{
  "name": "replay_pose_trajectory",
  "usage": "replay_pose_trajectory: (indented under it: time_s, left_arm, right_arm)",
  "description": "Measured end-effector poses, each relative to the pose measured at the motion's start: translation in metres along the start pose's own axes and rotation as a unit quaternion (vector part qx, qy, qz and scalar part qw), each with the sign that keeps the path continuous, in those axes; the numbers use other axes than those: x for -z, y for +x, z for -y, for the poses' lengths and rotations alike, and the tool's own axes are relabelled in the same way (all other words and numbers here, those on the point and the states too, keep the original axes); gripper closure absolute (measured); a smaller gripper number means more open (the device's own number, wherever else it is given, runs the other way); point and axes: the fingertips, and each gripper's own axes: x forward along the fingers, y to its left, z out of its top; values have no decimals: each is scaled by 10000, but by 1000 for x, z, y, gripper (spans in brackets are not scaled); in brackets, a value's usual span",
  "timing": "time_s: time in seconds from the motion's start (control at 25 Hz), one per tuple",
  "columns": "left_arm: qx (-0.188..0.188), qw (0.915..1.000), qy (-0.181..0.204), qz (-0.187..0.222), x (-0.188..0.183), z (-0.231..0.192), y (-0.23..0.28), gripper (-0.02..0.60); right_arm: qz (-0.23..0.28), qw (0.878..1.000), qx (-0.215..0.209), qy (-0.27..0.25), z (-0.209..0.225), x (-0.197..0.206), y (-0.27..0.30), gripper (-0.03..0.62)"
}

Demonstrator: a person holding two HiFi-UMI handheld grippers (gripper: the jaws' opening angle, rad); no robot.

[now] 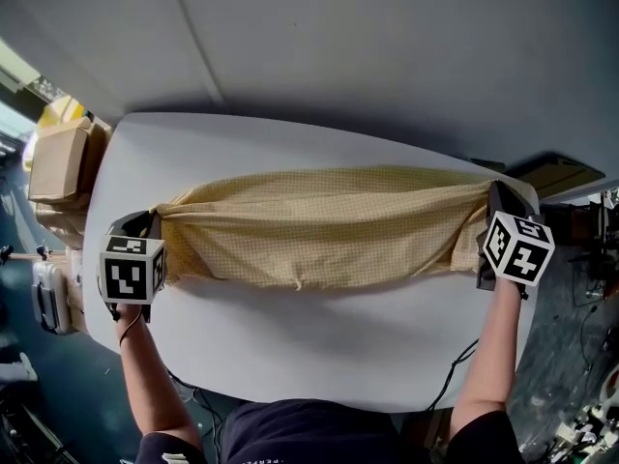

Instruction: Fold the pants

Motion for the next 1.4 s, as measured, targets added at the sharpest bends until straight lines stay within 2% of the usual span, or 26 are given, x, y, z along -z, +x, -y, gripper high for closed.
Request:
replay_pose_trajectory:
  time_s: [0.28,0.52,0.76,0.96,1.16,1.28,1.4]
  left_arm:
    - [9,9999,-92,-132,3,-5,30,558]
    - [-226,9996,-13,170,-6,-9,35,523]
    - [-160,9998,77,32,-1,-7,36,506]
    - [-221,9996,145,103,-2,-11,26,508]
    - [-272,9994,-14,203,-2,-22,16,526]
    - [-277,9993,83,257,-4,-18,9,541]
    - [-73,9991,273,331,-6,-3,-2,551]
  right_arm:
    - [-369,9992,-74,128,-4,22,44,580]
    - [-537,9976,-231,372,-12,41,68,577]
    - [-837,9946,-362,502,-13,54,80,560]
    - [-726,9922,-567,836,-10,45,77,497]
    - [-629,9924,-605,866,0,29,64,491]
    - [-572,9927,-498,934,10,24,51,498]
    - [-722,9925,-370,912,20,28,43,494]
